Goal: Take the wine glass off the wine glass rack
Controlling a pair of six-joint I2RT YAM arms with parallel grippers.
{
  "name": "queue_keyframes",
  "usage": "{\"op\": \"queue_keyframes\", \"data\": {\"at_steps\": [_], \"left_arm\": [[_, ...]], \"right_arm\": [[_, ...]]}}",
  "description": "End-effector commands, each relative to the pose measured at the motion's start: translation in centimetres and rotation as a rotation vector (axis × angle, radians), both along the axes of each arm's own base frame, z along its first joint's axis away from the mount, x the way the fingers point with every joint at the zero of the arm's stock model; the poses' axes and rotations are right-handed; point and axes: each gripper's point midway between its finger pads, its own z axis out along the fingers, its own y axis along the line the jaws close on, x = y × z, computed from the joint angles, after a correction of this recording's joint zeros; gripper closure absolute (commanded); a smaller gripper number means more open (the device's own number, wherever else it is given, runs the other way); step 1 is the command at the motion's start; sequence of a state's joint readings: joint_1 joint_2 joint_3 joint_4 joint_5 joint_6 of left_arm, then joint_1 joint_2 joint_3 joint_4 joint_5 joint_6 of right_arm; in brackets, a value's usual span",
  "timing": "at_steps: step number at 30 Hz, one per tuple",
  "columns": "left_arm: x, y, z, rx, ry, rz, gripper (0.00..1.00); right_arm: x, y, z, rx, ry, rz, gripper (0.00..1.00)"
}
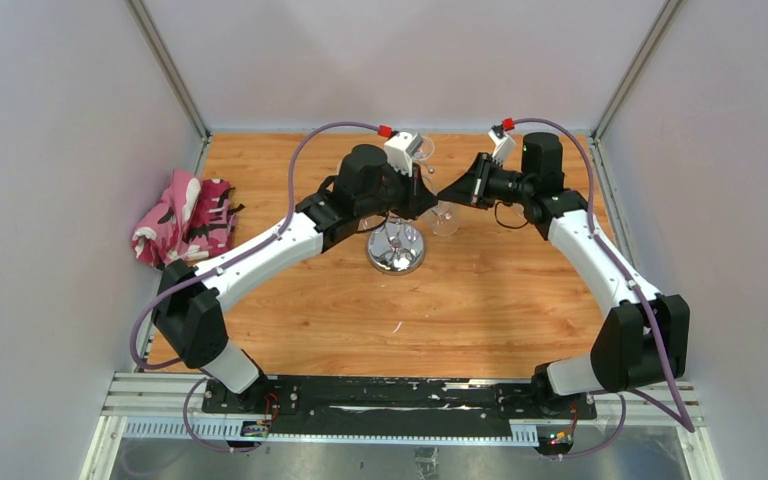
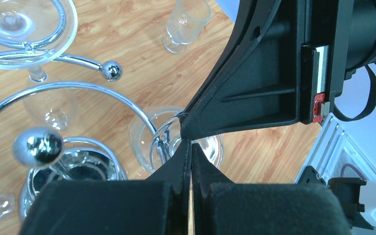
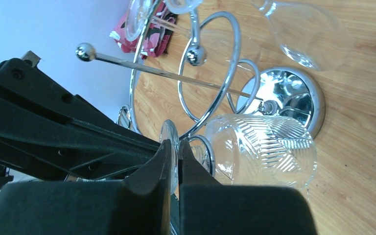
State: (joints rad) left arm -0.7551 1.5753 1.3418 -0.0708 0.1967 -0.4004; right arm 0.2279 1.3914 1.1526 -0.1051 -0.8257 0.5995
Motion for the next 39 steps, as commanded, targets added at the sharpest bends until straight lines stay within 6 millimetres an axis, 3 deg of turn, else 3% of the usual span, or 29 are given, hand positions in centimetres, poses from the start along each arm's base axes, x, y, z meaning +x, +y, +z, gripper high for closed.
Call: {"op": "queue_keyframes", "data": {"at_steps": [1, 10, 17, 31, 39], "left_arm": [[-0.7, 0.7, -0.4, 0.031, -0.006, 0.001, 1.0], [-1.9, 3.1, 3.4, 0.01, -0.079, 0.042, 1.0], [-2.6, 4.9, 5.2, 0.014, -0.114, 0.08, 1.0], [-3.1, 5.8, 5.7, 0.012, -0.125, 0.097, 1.0], [-3.1, 6.7, 5.7, 0.008, -0.127, 0.135, 1.0]], "right_arm": [[-1.0, 1.5, 1.7, 0.033, -0.024, 0.067, 1.0], [-1.2, 1.1, 1.9, 0.018, -0.013, 0.024, 1.0], [-1.0, -0.1, 2.1, 0.039, 0.013, -0.052, 1.0], [-1.1, -3.5, 3.1, 0.036, -0.045, -0.188, 1.0], [-3.7, -3.9, 3.7, 0.026, -0.058, -0.172, 1.0]]}}
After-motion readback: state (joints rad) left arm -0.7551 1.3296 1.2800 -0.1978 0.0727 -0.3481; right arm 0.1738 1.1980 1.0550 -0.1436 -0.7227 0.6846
